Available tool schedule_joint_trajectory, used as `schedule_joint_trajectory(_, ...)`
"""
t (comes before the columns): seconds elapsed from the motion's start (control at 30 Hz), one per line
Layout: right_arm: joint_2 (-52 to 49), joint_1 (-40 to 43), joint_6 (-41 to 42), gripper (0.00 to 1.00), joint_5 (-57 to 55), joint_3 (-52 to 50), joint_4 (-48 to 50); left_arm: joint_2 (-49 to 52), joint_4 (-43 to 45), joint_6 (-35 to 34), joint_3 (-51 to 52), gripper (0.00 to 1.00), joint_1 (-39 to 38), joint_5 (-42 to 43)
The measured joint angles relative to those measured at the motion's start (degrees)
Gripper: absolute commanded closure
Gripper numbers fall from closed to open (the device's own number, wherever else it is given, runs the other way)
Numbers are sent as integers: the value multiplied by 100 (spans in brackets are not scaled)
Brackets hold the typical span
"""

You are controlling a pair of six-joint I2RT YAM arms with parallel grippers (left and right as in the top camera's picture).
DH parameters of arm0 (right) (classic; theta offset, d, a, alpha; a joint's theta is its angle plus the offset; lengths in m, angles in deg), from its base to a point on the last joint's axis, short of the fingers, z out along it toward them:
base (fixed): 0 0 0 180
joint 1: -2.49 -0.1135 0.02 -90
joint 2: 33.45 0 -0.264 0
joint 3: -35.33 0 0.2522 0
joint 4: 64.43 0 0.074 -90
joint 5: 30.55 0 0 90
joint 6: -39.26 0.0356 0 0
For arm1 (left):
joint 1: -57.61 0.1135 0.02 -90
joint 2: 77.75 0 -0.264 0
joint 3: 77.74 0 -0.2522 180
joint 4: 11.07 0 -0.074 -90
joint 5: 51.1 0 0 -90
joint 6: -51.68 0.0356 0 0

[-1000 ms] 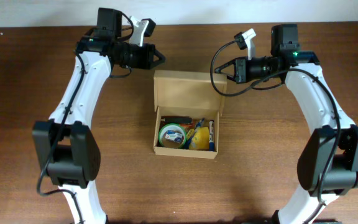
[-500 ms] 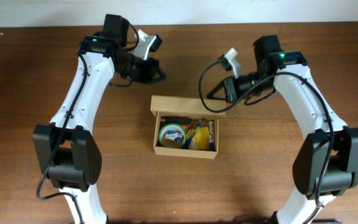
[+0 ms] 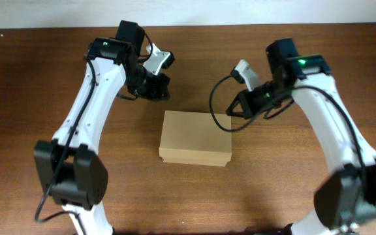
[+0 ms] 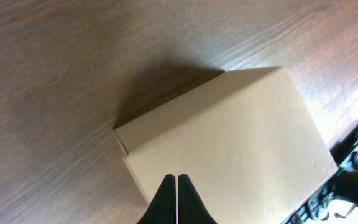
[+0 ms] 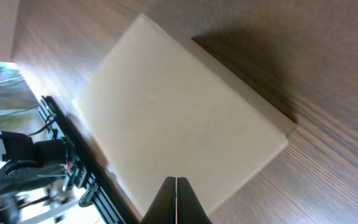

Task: Pack container

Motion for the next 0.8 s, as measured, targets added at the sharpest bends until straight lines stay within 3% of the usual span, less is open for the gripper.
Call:
schedule_joint_trajectory(0.27,713,-374,0,96,-212,-142,-389,-778,-85,173,481,98,-195,-247)
schedule_joint_trajectory(0.53,706,-776,140,96,-240,-1303,413,-1010,625,201,2074,98,-291,7)
schedule_joint_trajectory(0.8,695,-793,232,96,-256,-2234,1049,-1257,1062,212,2874,98,-339,251)
